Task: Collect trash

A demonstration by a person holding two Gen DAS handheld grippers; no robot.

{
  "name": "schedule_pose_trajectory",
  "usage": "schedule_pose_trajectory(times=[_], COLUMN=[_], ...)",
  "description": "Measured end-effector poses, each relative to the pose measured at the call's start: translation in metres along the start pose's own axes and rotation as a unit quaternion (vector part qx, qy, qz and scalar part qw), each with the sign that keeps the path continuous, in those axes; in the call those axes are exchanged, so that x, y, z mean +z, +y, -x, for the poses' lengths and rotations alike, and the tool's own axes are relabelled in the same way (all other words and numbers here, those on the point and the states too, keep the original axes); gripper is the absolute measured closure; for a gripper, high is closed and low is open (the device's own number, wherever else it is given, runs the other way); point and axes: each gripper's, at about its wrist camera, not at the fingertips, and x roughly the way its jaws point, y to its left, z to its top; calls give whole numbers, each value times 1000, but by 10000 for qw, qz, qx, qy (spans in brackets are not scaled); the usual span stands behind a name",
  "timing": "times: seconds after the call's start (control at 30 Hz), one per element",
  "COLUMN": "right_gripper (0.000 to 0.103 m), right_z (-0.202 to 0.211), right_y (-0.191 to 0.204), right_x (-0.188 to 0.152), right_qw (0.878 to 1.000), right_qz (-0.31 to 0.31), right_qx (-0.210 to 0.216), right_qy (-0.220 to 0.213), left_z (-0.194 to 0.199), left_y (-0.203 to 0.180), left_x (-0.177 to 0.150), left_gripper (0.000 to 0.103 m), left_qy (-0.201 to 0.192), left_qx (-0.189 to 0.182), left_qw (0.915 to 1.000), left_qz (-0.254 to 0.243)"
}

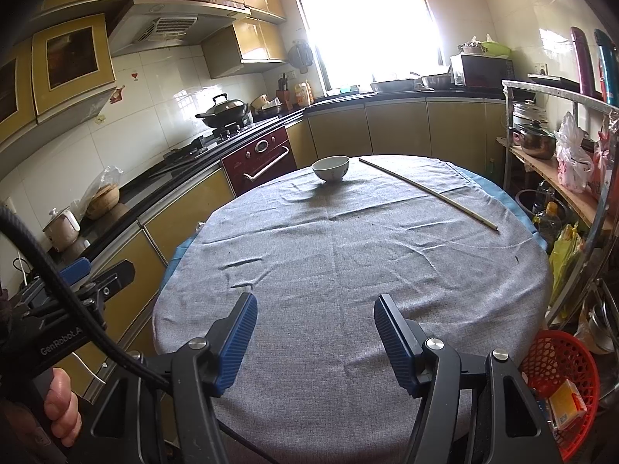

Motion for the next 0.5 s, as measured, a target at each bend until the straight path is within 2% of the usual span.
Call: schedule_pose_trajectory(times=[0.5], right_gripper=[36], right_z=[-2], right_y=[1], right_x=[-1], right_qw=[10000], right_qz=[-12], right_qx=[7], right_qy=[21], left_z=[0], left_y=[0], left_x=[2], left_gripper=[19], left_qy=[-4], left_qx=[-11], left_qw=[10000], left_qz=[-2])
